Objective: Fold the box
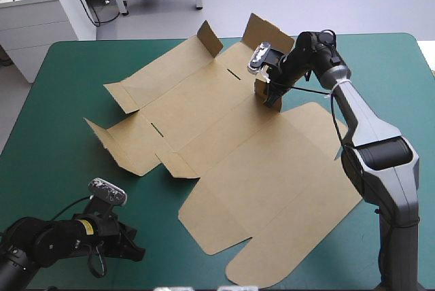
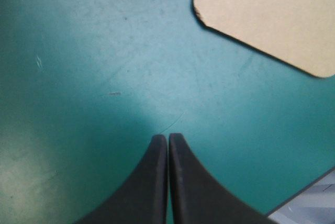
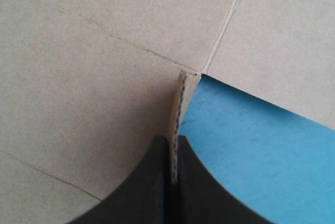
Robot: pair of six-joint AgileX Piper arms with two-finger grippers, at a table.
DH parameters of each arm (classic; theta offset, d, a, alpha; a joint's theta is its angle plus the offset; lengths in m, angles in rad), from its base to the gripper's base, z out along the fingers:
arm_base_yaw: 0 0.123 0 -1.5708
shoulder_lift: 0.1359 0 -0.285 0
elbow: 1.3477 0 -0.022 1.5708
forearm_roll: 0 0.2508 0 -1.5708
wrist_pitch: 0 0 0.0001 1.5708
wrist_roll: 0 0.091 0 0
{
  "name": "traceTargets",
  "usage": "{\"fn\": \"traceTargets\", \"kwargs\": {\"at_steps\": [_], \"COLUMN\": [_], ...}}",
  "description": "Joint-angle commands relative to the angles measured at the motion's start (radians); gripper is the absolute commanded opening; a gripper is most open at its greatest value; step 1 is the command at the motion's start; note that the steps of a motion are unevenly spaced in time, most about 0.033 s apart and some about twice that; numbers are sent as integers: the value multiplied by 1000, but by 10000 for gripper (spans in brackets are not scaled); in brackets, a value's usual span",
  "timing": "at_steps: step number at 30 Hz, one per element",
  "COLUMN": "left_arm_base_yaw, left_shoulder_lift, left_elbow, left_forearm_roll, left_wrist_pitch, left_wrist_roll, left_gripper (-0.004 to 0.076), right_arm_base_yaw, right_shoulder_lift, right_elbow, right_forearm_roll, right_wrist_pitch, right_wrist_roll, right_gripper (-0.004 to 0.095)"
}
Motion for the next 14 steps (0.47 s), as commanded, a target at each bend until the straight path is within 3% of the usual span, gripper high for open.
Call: {"fn": "traceTargets", "kwargs": {"at_steps": [1,14], "left_arm_base_yaw": [-5,-5], "left_shoulder_lift": [-8,-8], "left_elbow": [-83,-263], "left_forearm_roll": [-25,-15], "left_wrist_pitch": [-19,44], "left_wrist_roll": [-4,-4], "left_gripper": [-8,-8], "right_arm_base_yaw": [-2,93], "right_shoulder_lift": [-64,-64], "right_elbow": [-81,-115], "right_forearm_roll": [5,117], "right_wrist_pitch": [-29,-62], "right_wrist_roll": [-133,-475], "right_gripper": [-19,-19]}}
